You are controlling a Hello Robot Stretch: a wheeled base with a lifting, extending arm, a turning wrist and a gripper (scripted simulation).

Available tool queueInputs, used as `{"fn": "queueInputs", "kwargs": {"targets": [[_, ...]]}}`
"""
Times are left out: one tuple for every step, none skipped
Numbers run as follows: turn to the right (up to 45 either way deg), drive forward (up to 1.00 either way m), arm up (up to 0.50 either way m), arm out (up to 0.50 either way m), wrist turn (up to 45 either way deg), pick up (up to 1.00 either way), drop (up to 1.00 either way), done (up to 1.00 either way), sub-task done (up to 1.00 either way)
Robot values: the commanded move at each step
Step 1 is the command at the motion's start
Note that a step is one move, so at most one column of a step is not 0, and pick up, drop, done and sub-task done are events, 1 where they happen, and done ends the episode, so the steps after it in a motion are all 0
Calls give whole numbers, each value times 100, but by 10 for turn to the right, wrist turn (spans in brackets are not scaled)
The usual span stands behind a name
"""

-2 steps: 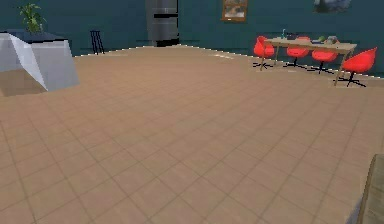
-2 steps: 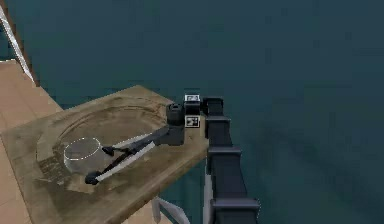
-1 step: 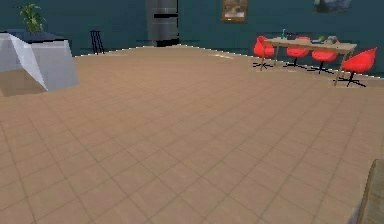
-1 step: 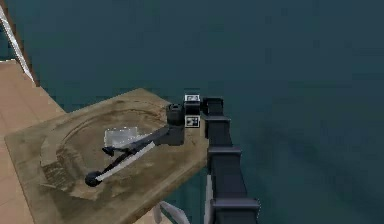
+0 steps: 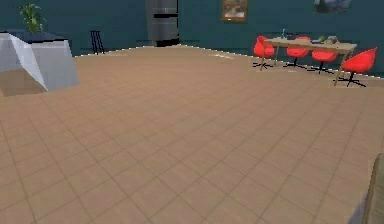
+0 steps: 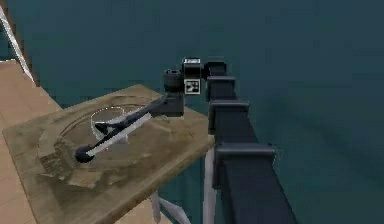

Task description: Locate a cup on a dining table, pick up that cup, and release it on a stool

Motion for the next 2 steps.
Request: {"fn": "queueInputs", "kwargs": {"targets": [[0, 0, 0, -8, 0, 0, 0, 0, 0], [0, 0, 0, 0, 0, 0, 0, 100, 0]]}}
